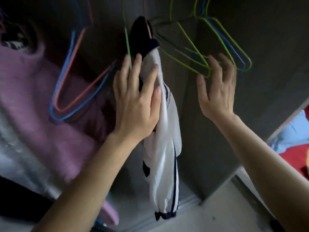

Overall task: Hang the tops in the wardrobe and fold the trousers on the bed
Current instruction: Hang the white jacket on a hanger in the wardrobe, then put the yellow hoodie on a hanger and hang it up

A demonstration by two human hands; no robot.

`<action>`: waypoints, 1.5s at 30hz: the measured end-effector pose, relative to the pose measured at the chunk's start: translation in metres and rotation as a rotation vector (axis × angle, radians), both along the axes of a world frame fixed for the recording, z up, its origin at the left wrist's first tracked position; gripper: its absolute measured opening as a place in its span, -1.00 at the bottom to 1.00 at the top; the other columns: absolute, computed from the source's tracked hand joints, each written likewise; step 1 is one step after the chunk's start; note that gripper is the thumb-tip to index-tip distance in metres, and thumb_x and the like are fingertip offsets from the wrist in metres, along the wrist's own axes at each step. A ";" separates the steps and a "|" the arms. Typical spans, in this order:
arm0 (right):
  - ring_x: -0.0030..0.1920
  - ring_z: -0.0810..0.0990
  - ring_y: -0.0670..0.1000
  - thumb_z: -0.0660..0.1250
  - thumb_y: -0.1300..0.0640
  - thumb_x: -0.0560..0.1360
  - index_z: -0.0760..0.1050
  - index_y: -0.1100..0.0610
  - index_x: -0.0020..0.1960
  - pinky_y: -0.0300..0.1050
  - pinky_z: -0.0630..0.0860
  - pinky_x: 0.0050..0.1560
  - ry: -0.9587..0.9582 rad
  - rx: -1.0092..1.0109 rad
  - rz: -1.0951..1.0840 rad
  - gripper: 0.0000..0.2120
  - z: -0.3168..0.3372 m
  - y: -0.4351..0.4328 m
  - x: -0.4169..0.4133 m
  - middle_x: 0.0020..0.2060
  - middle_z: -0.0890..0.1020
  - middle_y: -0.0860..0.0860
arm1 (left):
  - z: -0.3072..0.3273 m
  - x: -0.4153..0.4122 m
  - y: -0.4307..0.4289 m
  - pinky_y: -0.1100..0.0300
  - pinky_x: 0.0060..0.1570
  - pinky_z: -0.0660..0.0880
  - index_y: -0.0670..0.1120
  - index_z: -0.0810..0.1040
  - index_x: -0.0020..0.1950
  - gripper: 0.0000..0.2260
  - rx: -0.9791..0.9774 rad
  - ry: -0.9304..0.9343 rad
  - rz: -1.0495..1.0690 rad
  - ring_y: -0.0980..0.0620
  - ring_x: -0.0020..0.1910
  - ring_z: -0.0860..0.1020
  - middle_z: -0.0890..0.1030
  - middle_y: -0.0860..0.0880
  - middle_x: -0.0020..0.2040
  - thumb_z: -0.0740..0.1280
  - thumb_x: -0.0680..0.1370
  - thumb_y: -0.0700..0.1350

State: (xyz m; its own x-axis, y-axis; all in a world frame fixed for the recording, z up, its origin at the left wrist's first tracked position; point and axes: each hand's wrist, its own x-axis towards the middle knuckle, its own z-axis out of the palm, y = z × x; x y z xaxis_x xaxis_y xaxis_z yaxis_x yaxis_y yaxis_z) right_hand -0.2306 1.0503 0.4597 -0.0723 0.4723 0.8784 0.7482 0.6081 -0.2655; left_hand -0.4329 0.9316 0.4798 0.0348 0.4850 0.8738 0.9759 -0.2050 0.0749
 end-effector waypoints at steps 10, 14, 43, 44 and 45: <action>0.57 0.10 0.27 0.22 -0.07 0.64 0.12 0.16 0.60 0.23 0.17 0.49 -0.120 -0.387 -0.313 -0.36 -0.139 -0.091 0.157 0.58 0.07 0.27 | -0.117 0.124 -0.012 -0.24 0.51 0.05 -0.16 0.27 0.55 -0.50 -0.231 0.054 -0.322 -0.25 0.58 0.01 0.11 -0.33 0.57 0.23 0.64 -0.03; 0.57 0.11 0.28 0.24 -0.04 0.63 0.13 0.20 0.60 0.19 0.15 0.49 -0.038 -0.446 -0.523 -0.35 -0.148 -0.161 0.247 0.58 0.06 0.29 | -0.131 0.196 -0.016 -0.24 0.51 0.03 -0.14 0.21 0.58 -0.45 -0.306 0.116 -0.440 -0.26 0.58 -0.01 0.08 -0.30 0.58 0.19 0.64 0.06; 0.56 0.12 0.23 0.15 -0.12 0.64 0.06 0.13 0.62 0.23 0.17 0.50 0.901 -0.897 -2.401 -0.35 -0.255 -1.130 0.217 0.60 0.08 0.18 | -0.260 0.607 -0.780 -0.22 0.51 -0.07 0.00 -0.05 0.63 -0.38 -0.594 1.168 -1.946 -0.19 0.59 -0.14 -0.13 -0.17 0.62 -0.01 0.64 0.24; 0.55 0.16 0.25 0.17 -0.11 0.63 0.08 0.14 0.61 0.24 0.21 0.49 0.954 -0.904 -2.430 -0.35 -0.261 -1.140 0.205 0.59 0.10 0.20 | -0.267 0.605 -0.798 -0.23 0.52 -0.06 0.00 -0.06 0.63 -0.38 -0.577 1.223 -1.982 -0.19 0.59 -0.14 -0.14 -0.17 0.62 -0.01 0.64 0.23; 0.54 0.19 0.26 0.19 -0.11 0.62 0.10 0.15 0.60 0.24 0.25 0.46 1.008 -0.911 -2.457 -0.34 -0.267 -1.147 0.195 0.58 0.13 0.21 | -0.274 0.603 -0.815 -0.23 0.51 -0.05 -0.01 -0.07 0.63 -0.38 -0.555 1.279 -2.019 -0.19 0.59 -0.15 -0.14 -0.17 0.62 -0.02 0.64 0.23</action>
State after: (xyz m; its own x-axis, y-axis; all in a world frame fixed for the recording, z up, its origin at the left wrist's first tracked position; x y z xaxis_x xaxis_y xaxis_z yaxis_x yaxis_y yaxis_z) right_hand -0.0351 -0.0972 0.1932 0.6704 -0.7341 0.1080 -0.6948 -0.6722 -0.2558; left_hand 0.1700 0.1171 0.2054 0.7057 -0.7056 -0.0646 -0.6804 -0.7003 0.2161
